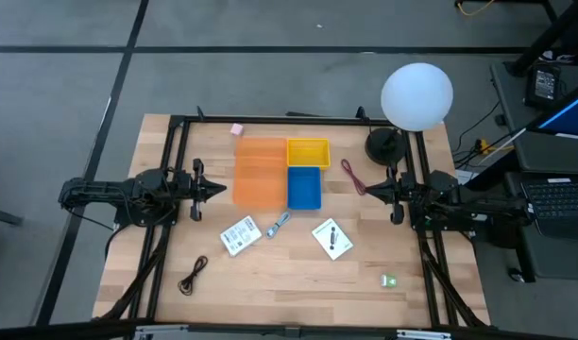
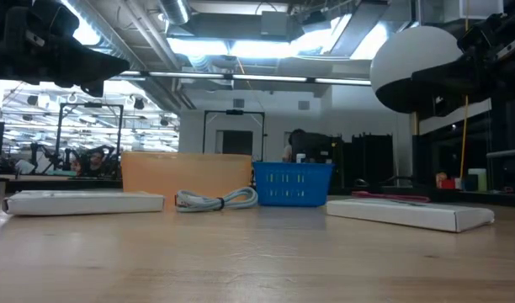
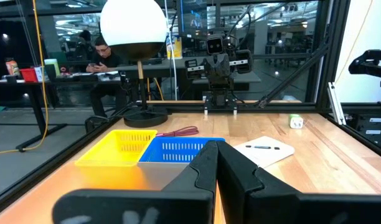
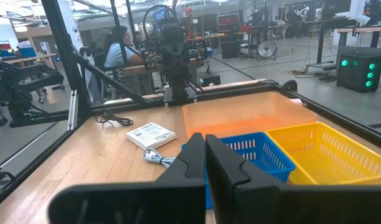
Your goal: Pick and place items into bin
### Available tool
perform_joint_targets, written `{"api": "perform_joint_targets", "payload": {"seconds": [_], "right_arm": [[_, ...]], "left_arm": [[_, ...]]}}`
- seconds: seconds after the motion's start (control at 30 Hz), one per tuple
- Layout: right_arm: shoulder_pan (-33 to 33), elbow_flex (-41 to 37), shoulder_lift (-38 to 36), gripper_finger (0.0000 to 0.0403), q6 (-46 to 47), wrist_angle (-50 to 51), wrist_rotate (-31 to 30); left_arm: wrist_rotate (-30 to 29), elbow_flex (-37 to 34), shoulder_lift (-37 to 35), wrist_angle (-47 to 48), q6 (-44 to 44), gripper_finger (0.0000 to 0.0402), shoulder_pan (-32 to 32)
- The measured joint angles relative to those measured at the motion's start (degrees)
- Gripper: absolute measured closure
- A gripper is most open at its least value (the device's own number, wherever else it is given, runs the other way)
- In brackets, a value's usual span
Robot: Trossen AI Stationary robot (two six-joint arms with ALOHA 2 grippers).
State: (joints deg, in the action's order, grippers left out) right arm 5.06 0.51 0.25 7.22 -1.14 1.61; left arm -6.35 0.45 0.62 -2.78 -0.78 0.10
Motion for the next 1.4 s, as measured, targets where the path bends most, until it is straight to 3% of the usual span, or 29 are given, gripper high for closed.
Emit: {"api": "perform_joint_targets", "payload": {"seconds": [1.0,1.4], "right_arm": [[0.0,0.0,0.0,0.0402,-0.1,-0.2,-0.3],[0.0,0.0,0.0,0.0402,-4.5,-0.8,-0.5]], "left_arm": [[0.0,0.0,0.0,0.0,0.0,0.0398,0.0],[0.0,0.0,0.0,0.0,1.4,0.0398,0.0]]}}
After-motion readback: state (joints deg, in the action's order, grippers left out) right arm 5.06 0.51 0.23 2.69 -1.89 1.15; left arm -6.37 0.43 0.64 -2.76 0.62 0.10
